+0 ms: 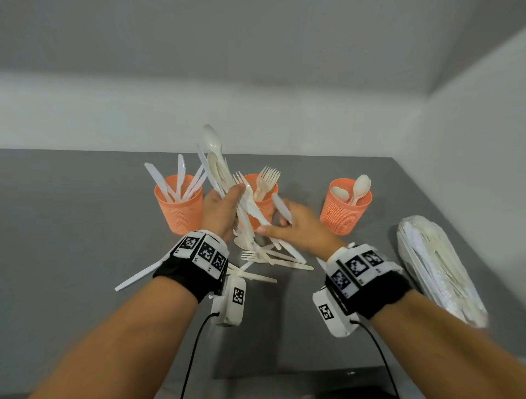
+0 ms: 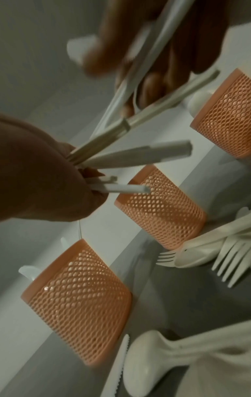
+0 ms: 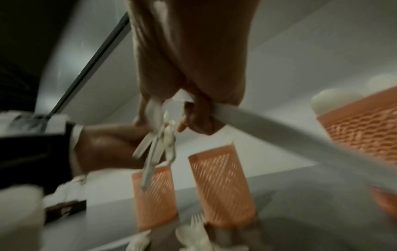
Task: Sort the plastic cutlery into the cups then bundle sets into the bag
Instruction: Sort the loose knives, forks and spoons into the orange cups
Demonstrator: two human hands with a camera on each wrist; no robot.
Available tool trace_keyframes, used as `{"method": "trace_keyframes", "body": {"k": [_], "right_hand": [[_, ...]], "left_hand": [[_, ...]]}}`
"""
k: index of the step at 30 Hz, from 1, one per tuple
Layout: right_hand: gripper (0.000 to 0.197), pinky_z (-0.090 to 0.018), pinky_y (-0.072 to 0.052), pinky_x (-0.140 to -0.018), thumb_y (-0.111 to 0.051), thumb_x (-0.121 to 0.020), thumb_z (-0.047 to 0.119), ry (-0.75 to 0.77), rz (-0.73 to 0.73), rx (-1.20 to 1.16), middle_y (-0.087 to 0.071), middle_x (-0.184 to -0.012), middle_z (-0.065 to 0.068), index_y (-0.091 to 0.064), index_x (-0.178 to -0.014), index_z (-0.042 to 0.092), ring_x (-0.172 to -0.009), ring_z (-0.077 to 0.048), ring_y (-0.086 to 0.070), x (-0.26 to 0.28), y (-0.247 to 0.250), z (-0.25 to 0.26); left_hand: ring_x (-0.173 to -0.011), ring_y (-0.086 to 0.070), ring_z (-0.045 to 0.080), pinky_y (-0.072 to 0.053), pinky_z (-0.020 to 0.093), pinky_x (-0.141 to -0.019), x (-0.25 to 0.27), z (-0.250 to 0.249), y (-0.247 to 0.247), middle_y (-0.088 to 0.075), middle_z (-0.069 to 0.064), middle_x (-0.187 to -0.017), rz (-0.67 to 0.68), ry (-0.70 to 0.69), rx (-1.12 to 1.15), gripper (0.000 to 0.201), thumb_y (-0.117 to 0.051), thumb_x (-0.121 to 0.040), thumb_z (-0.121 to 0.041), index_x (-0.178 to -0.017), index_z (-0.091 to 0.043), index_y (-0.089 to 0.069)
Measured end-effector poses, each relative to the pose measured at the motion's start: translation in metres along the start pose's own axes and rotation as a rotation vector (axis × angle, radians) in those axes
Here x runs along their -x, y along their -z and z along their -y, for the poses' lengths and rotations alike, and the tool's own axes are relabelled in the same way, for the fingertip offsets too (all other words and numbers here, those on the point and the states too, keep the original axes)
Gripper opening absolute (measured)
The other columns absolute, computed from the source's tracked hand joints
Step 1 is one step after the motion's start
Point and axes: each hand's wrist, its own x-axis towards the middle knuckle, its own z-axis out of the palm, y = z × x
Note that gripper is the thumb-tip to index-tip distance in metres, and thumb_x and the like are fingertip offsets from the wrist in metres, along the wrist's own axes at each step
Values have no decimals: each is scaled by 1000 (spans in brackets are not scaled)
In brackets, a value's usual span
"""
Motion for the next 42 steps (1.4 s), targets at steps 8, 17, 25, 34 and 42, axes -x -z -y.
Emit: {"method": "trace_keyframes", "body": {"k": [8,17,25,34,42], "right_hand": [[26,-33,-45,-77,-48,-95,22,79,83,275,-68,-99,-8,-62,-109,5,-87,-22,-60,-12,-23,-7],[25,-18,-40,-64,-38,-99,18,-42,328,277,-60,-88,-2,-54,-117,9,-66,-4,-50,-8,-10,-6],[10,-31,-47,-76,-61,-87,23,-45,-123,-25,-68,-91,-19,-65,-85,15,-86,-32,-63,-22,10,7],[39,-12,-43,-56,-78,-72,29,189,-259,-47,-57,-68,5,-59,-100,10,-61,-9,-54,-55,-43,61],[34,-30,-36,-69,-65,-82,35,177,-429,169,-52,-93,-4,-58,-100,7,-81,-16,-45,-87,-61,74]], "left_hand": [[-75,-64,30,-53,44,-79,-1,-2,10,-65,14,-76,12,67,-16,17,-58,-85,-21,-86,-5,-63],[-60,-63,18,-52,30,-62,-6,-6,17,-67,5,-58,21,147,152,18,-46,-88,-6,-95,1,-61],[-59,-66,17,-57,32,-59,9,-7,25,-68,13,-78,151,58,-56,27,-55,-88,-4,-115,3,-55],[-78,-64,13,-48,15,-55,18,4,14,-63,3,-100,-49,-235,-426,41,-53,-87,-4,-124,-16,-41],[-98,-57,29,-47,38,-76,15,4,36,-54,13,-113,-205,-342,-773,40,-55,-84,-1,-122,-6,-43]]}}
